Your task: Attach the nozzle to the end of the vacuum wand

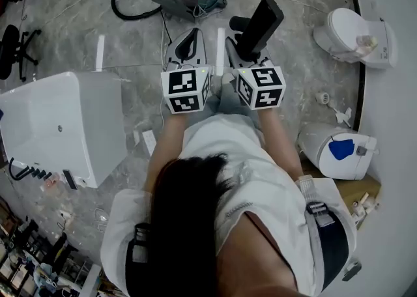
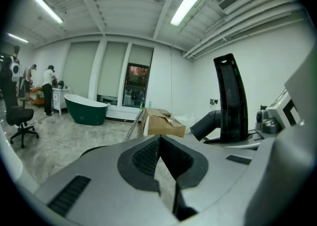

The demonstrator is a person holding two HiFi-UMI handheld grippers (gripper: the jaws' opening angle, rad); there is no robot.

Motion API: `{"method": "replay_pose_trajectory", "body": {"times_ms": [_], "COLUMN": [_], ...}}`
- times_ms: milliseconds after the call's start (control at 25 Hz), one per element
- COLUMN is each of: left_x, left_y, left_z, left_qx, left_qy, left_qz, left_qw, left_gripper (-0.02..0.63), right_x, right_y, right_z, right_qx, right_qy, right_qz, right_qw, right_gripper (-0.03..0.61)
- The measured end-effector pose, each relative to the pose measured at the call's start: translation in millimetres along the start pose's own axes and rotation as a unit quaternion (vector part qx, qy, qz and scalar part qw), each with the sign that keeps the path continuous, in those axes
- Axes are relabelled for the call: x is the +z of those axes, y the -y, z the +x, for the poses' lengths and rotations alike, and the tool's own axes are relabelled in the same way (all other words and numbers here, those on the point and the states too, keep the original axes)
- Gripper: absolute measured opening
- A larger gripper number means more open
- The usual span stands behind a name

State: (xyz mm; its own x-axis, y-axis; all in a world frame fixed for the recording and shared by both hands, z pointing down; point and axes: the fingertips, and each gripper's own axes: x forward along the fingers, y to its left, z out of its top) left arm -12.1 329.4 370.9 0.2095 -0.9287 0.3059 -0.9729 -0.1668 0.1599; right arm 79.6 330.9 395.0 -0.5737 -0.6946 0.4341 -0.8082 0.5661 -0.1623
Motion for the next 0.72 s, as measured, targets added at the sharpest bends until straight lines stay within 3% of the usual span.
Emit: {"method": "replay_pose_trajectory", "body": {"times_ms": [720], "left_x": [13.9], "left_y": [6.8], "left_z": [39.9], "left_qx": [-0.003], "left_qy": [0.006], "left_qz": [0.010], "left_qw": [0.9999], "left_gripper": [0.000], "right_x": [17.0], "right_y": [26.4], "right_z": [28.0], "right_qx": [0.024], "right_qy": [-0.004], "right_qz": [-0.015], "right_qw": [1.000], "right_gripper": [0.092]}}
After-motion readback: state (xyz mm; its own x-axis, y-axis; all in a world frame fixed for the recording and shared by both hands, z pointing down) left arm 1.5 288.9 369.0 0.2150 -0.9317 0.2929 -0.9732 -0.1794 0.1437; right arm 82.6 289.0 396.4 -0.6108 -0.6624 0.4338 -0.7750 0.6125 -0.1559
